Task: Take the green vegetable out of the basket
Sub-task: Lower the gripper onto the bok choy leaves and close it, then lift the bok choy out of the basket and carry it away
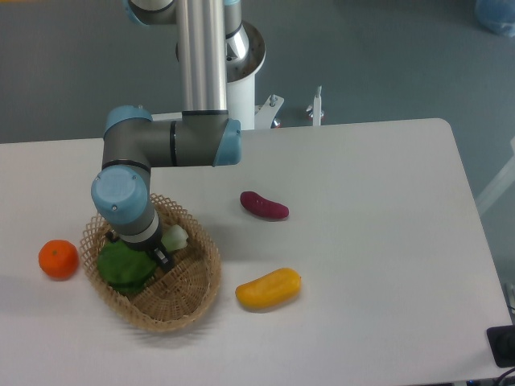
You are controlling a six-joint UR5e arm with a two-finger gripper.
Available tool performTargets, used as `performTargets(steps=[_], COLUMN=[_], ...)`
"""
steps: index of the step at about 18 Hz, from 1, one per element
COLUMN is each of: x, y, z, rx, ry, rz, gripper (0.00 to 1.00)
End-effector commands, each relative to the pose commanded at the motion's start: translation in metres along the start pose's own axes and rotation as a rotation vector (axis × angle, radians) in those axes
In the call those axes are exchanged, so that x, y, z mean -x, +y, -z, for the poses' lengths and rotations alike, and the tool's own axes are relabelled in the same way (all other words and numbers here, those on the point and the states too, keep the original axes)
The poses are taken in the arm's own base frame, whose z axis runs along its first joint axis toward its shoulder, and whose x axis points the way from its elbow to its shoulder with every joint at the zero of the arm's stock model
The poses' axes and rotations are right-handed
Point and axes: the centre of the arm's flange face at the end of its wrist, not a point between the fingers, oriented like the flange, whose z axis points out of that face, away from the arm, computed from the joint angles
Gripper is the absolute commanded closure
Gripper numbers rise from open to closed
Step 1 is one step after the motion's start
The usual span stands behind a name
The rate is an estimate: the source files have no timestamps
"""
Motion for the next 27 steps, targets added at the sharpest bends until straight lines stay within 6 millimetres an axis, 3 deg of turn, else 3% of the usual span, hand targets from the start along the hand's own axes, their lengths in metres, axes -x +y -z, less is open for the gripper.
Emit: performTargets(steps=[4, 7, 12, 15, 19, 27], x=[0.006, 0.025, 0.081, 0.119, 0.177, 0.259], y=[0.01, 0.029, 0.057, 0.076, 0.109, 0.175], z=[0.032, 0.057, 0.108, 0.129, 0.143, 0.147], rx=[-0.039, -0.08, -0.105, -0.126, -0.142, -0.127], ry=[-0.03, -0.051, -0.083, -0.124, -0.154, -0.183], rz=[0.021, 0.067, 0.155, 0.199, 0.265, 0.232], gripper=[0.75, 0.75, 0.74, 0.74, 0.73, 0.73])
